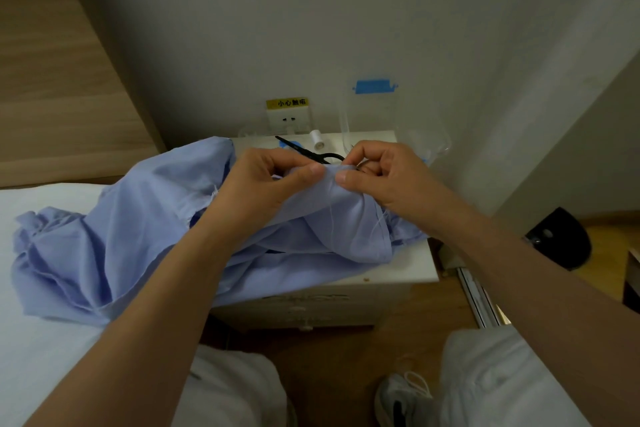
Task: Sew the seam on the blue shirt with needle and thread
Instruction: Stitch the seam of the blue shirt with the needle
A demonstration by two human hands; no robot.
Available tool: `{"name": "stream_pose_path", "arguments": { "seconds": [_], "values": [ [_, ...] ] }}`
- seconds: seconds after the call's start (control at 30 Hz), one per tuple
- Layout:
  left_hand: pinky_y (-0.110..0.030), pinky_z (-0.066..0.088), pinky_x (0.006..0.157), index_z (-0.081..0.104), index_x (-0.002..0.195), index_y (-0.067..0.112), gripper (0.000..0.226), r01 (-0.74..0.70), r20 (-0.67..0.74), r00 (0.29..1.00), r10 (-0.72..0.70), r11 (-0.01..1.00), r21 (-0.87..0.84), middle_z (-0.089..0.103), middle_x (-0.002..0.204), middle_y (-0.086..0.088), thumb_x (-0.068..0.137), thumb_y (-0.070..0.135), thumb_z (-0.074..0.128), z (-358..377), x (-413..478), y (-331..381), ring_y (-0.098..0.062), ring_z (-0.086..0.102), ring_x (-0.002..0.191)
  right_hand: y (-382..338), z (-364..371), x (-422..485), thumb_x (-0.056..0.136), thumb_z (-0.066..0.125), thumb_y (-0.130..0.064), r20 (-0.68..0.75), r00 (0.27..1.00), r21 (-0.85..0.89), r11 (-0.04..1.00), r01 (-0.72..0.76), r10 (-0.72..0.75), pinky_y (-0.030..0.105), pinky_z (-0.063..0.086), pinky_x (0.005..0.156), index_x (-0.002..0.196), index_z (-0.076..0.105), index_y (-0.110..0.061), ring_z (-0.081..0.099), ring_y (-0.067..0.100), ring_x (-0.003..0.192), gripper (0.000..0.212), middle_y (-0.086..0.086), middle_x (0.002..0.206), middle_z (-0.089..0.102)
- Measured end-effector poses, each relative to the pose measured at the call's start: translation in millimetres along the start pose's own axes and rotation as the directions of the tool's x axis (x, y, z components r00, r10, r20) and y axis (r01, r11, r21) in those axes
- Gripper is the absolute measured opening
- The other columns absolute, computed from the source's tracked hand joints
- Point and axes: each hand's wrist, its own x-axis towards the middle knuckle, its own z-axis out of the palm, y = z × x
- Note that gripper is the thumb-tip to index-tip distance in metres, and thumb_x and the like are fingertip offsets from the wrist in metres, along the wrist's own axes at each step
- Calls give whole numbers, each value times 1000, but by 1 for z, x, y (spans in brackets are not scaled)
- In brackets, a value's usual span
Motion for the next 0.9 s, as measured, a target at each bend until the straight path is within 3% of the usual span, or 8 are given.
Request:
{"name": "stream_pose_path", "arguments": {
  "seconds": [0.13, 0.23, 0.43, 0.53, 0.6, 0.67, 0.73, 0.9],
  "values": [
    [-10, 49, 70, 75, 94, 15, 13, 4, -22, 1000, -5, 1000, -31, 74, 83, 8, 91, 18, 62, 2, -1, 2, 1, 66, 81, 3, -1, 2, 93, 56, -2, -21, 998, 57, 997, -52, 54, 14, 32, 45, 104, 59, -14, 31, 6, 45, 16, 4, 55, 36],
    [-12, 51, 72, 75, 95, 15, 16, 18, -31, 999, -18, 1000, -7, 74, 85, 6, 93, 22, 60, 1, 0, 2, -2, 66, 83, 2, -3, 0, 95, 44, 4, -39, 999, 98, 995, -10, 14, 19, 35, 46, 104, 55, -15, 36, 8, 46, 24, 0, 56, 43],
    [-14, 52, 72, 73, 93, 18, 18, 34, -11, 999, -34, 999, 17, 72, 82, 7, 95, 24, 57, -1, 0, 1, -3, 66, 81, -2, -8, -3, 96, 55, -4, 16, 990, -45, 989, 139, -138, 27, 51, 57, 103, 65, -9, 57, 6, 52, 13, 3, 69, 70],
    [-15, 52, 71, 73, 92, 18, 18, 30, -2, 1000, -30, 1000, 9, 73, 82, 6, 95, 23, 56, -1, 0, 2, -4, 66, 80, -2, -7, -5, 94, 60, -10, 7, 987, -110, 981, 161, -161, 30, 54, 63, 97, 71, -13, 60, 11, 54, 12, 5, 58, 66],
    [-15, 52, 72, 73, 91, 19, 18, 30, 1, 1000, -30, 1000, 4, 73, 82, 5, 96, 22, 56, -1, 0, 2, -5, 66, 79, -1, -7, -6, 93, 62, -10, 4, 984, -148, 973, 175, -176, 25, 50, 59, 97, 74, -15, 50, 14, 46, 14, 11, 48, 55],
    [-14, 52, 71, 73, 91, 19, 19, 32, 2, 999, -32, 999, 4, 73, 81, 5, 96, 22, 55, -2, 0, 2, -4, 66, 79, -1, -7, -5, 93, 62, -12, 6, 985, -169, 970, 173, -175, 31, 42, 54, 98, 74, -19, 37, 14, 43, 15, 15, 46, 45],
    [-13, 51, 71, 73, 92, 19, 19, 29, 4, 1000, -29, 1000, 11, 73, 81, 6, 96, 22, 55, -2, 1, 3, -4, 66, 79, 0, -7, -4, 93, 61, -11, 8, 985, -166, 971, 172, -173, 34, 38, 53, 99, 74, -20, 31, 14, 43, 17, 11, 43, 38],
    [-10, 49, 66, 72, 89, 20, 20, 22, -5, 1000, -22, 1000, 6, 72, 76, 10, 97, 21, 54, -1, 0, 4, 1, 65, 74, 2, -7, -4, 93, 60, -6, 8, 986, -140, 976, 165, -166, 24, 37, 56, 101, 74, -19, 29, 11, 45, 20, -1, 43, 35]
  ]
}}
